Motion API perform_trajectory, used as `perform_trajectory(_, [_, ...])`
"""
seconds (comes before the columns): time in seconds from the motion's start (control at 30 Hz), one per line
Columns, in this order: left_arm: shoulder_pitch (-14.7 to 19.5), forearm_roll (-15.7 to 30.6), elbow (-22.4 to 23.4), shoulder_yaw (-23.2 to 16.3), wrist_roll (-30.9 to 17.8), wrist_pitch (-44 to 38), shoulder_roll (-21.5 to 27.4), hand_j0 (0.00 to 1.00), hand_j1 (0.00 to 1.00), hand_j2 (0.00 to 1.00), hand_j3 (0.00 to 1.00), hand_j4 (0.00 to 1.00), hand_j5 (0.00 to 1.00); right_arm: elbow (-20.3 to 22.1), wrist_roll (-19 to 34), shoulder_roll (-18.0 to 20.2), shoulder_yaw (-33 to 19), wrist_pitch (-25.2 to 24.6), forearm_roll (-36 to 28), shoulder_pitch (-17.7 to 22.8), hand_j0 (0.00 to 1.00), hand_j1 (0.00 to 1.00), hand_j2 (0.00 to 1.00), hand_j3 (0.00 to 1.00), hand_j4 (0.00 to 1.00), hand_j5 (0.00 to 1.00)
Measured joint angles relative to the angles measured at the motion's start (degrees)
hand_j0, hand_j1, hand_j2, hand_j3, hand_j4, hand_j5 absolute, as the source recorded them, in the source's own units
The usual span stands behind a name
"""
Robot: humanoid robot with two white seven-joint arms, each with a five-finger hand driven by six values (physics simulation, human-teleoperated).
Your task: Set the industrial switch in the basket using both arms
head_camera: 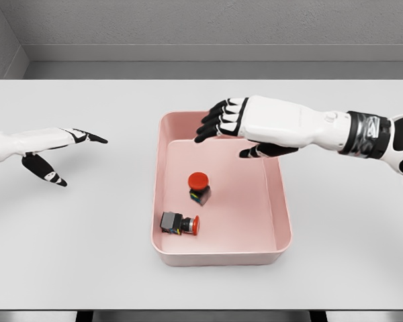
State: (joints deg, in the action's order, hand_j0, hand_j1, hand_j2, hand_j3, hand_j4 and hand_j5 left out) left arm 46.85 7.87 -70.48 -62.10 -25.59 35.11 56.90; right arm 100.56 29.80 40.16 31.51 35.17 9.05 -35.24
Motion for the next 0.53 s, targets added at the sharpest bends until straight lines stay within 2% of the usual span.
perform_trajectory(0.03, [0.0, 0.0, 0.0, 0.0, 0.0, 0.0, 0.0, 1.00, 1.00, 1.00, 1.00, 1.00, 1.00, -0.1, -0.1, 0.8, -0.9, 0.0, 0.0, 0.4, 1.00, 1.00, 1.00, 1.00, 1.00, 1.00])
perform_trajectory(0.2, [0.0, 0.0, -0.2, -0.1, 0.0, 0.0, -0.1, 1.00, 1.00, 1.00, 1.00, 1.00, 1.00, -1.5, -2.3, 6.0, -9.0, 0.0, -0.1, 6.6, 1.00, 1.00, 1.00, 1.00, 1.00, 1.00])
perform_trajectory(0.27, [0.0, 0.0, -0.3, -0.1, 0.0, 0.0, -0.1, 1.00, 1.00, 1.00, 1.00, 1.00, 1.00, -2.8, -2.6, 7.2, -12.0, 0.0, -0.2, 7.4, 1.00, 1.00, 1.00, 1.00, 1.00, 1.00])
perform_trajectory(0.43, [-0.3, 0.0, -0.3, -0.3, 0.0, 0.0, -0.1, 1.00, 1.00, 1.00, 1.00, 1.00, 1.00, -5.2, -2.8, 8.2, -14.6, 0.0, 0.0, 10.2, 1.00, 1.00, 1.00, 1.00, 1.00, 1.00])
perform_trajectory(0.53, [-0.3, 0.0, -0.3, -0.4, 0.0, 0.0, -0.1, 1.00, 1.00, 1.00, 1.00, 1.00, 1.00, -5.6, -2.8, 8.3, -14.9, 0.0, 0.0, 10.2, 1.00, 1.00, 1.00, 1.00, 1.00, 1.00])
